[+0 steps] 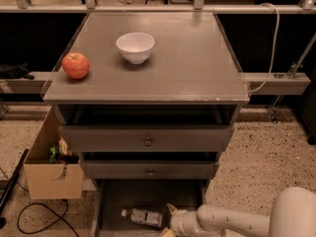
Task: Pick blue plastic bottle from bottom drawer and place on counter
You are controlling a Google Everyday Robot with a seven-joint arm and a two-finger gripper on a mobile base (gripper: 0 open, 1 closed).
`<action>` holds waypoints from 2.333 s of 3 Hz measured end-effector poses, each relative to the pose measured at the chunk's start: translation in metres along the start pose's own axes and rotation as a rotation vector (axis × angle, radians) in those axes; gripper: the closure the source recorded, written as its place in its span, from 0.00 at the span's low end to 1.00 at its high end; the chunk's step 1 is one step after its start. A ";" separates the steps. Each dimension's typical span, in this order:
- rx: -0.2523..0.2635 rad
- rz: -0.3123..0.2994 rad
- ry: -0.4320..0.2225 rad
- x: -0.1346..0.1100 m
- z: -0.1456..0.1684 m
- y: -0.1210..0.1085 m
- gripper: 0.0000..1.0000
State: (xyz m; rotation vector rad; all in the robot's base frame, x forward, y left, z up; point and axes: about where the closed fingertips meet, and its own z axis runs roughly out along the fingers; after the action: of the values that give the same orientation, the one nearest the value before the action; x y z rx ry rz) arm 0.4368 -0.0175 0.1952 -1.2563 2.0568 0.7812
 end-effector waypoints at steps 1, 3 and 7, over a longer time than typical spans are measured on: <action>0.042 -0.020 0.016 0.003 0.033 -0.011 0.00; 0.072 -0.067 0.013 -0.002 0.069 -0.024 0.00; 0.072 -0.067 0.013 -0.002 0.070 -0.024 0.69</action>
Offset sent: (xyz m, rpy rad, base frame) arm 0.0471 0.0388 -0.0443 -0.0629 -0.0727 -0.0276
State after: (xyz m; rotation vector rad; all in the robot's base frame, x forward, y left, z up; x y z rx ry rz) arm 0.4721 0.0260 0.1476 -1.2861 2.0237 0.6643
